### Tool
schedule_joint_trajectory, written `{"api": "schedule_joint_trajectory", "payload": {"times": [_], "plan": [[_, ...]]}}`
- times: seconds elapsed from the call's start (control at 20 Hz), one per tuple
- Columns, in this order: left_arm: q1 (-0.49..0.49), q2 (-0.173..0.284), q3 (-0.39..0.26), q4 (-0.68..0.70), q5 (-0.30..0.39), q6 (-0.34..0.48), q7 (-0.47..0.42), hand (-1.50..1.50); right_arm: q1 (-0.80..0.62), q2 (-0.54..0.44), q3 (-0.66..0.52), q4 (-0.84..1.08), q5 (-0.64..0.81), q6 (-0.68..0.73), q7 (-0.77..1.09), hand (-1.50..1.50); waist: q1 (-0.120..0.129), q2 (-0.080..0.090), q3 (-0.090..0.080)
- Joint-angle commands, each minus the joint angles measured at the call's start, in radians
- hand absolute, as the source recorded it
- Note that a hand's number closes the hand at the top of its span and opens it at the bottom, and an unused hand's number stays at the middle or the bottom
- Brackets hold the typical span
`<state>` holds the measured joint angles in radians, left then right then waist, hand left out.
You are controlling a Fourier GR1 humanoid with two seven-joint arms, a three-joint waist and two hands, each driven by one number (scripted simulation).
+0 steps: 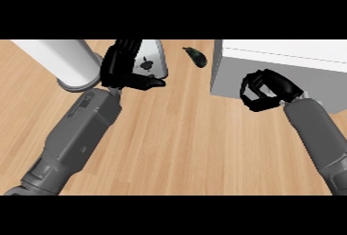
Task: Pick up the cup, place it into the drawer and close the drawer
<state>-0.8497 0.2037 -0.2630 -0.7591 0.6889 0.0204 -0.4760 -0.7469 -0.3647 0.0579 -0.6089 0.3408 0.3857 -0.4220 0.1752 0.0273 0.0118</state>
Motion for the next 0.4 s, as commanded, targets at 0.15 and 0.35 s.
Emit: {"api": "schedule_joint_trajectory", "payload": {"times": [0.15, 0.35], "plan": [[0.019, -0.004, -0.004, -0.024, 0.009, -0.019, 0.008, -1.50, -0.172, -0.124, -0.103, 0.018, -0.016, -0.083, 0.085, 1.50, 0.045, 0.018, -0.009], [0.028, 0.013, 0.007, -0.034, 0.022, -0.043, 0.011, -1.50, -0.158, -0.121, -0.112, -0.001, -0.038, -0.067, 0.098, 1.50, 0.051, 0.021, -0.009]]}}
